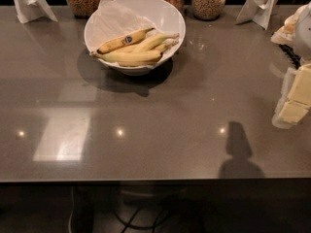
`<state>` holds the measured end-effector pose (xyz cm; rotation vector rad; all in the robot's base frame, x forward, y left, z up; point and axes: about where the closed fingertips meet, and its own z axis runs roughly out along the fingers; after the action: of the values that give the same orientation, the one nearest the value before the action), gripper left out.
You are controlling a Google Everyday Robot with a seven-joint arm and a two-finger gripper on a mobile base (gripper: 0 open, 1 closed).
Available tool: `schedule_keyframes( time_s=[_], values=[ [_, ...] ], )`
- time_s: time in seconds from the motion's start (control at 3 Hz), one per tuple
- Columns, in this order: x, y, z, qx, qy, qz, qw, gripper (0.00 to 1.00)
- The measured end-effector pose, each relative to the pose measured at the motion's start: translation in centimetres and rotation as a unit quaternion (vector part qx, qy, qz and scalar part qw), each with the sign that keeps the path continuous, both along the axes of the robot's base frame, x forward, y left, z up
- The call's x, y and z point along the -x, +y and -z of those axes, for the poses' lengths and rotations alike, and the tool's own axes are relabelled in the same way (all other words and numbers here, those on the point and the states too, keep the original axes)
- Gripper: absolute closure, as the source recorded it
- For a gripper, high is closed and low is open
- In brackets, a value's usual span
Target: Pick banana from white bowl
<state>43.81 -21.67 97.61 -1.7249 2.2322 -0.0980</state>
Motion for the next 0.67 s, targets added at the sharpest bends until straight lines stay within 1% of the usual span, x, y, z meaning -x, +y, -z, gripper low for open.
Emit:
schedule_keyframes(
  time_s=[0.33, 0.67],
  values=[
    [0.0, 0.0, 0.0, 0.0, 0.0, 0.0, 1.0, 0.0],
    [-1.2, 1.7, -0.9, -0.031, -0.034, -0.014, 0.9989, 0.0]
  ],
)
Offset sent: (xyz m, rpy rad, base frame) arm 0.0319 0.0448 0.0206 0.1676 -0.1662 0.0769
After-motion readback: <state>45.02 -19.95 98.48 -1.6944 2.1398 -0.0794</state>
